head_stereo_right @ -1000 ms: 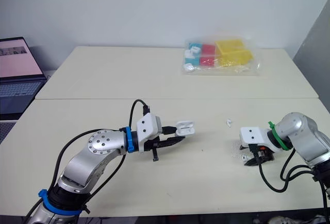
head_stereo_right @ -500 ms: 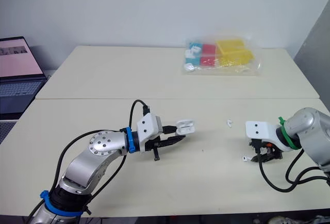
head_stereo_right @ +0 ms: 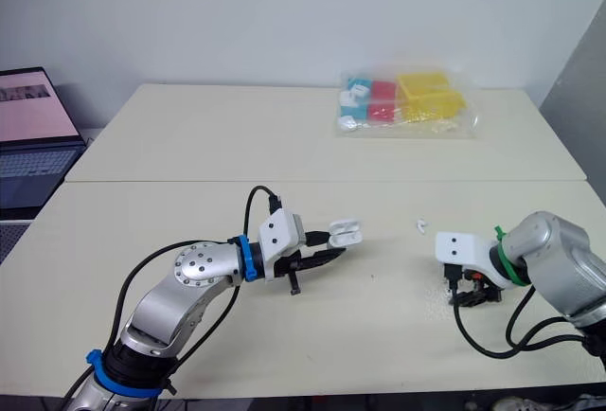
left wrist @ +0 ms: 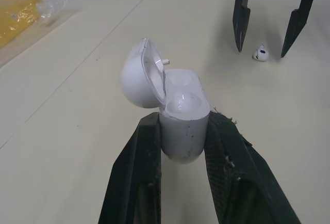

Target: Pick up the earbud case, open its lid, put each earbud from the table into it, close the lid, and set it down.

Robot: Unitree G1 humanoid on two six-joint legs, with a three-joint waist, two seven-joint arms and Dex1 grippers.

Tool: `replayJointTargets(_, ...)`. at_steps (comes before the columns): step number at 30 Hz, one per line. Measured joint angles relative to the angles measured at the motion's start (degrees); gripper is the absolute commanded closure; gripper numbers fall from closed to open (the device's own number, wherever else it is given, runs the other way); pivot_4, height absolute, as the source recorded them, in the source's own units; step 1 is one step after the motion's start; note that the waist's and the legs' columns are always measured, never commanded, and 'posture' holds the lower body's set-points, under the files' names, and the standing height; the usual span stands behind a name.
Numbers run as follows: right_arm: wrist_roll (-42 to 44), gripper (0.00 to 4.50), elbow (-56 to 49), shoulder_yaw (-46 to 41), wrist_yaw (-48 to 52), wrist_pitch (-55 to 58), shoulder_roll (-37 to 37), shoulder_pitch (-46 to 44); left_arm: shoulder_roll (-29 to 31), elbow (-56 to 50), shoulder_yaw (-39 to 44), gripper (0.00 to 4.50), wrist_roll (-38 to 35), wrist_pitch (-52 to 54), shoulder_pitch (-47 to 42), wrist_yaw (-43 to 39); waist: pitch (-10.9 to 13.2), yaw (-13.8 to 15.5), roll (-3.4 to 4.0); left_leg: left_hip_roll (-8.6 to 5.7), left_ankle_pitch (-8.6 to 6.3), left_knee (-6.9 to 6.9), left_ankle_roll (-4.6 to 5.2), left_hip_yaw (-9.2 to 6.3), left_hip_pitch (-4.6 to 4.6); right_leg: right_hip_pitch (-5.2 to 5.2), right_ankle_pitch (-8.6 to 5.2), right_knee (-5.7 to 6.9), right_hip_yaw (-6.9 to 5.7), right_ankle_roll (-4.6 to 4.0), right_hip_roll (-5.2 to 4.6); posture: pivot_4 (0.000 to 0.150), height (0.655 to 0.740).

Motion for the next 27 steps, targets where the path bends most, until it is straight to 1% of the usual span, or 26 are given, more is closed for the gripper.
replayJointTargets(10,-0.40,1.65,0.02,0.95,-1.71,0.39,0.02,-0.02,-0.28,0.00,0.00,3.72,0.39,-0.69,0.01,0.72,0.00,0.00,0.00,0.00,0.00,0.00,0.00,0.00,0.00,0.00,0.00,0.00,0.00,0.00,0.00,0.150,0.7400)
replayJointTargets(13,-0.59,2.21,0.14,1.03,-2.23,0.38,0.02,0.00,-0.29,0.01,0.00,3.72,0.45,-0.72,0.01,0.98,0.00,0.00,0.00,0.00,0.00,0.00,0.00,0.00,0.00,0.00,0.00,0.00,0.00,0.00,0.00,0.150,0.7400)
replayJointTargets(18,-0.81,3.99,0.16,1.07,-2.84,0.16,0.12,0.11,-0.26,0.01,0.00,3.72,0.49,-0.74,0.08,0.99,0.00,0.00,0.00,0.00,0.00,0.00,0.00,0.00,0.00,0.00,0.00,0.00,0.00,0.00,0.00,0.150,0.7400)
replayJointTargets(19,-0.98,4.06,0.16,1.07,-2.92,-0.03,0.13,0.14,-0.25,0.01,0.00,3.72,0.49,-0.74,0.10,0.99,0.00,0.00,0.00,0.00,0.00,0.00,0.00,0.00,0.00,0.00,0.00,0.00,0.00,0.01,0.00,0.150,0.7400)
replayJointTargets(27,-1.01,4.06,0.17,1.07,-3.02,-0.75,0.12,0.23,-0.23,0.18,0.02,3.72,0.52,-0.76,0.23,1.03,0.00,-0.01,0.00,0.00,0.00,0.00,0.00,0.00,0.00,0.00,0.00,0.00,-0.01,0.00,0.00,0.150,0.7400)
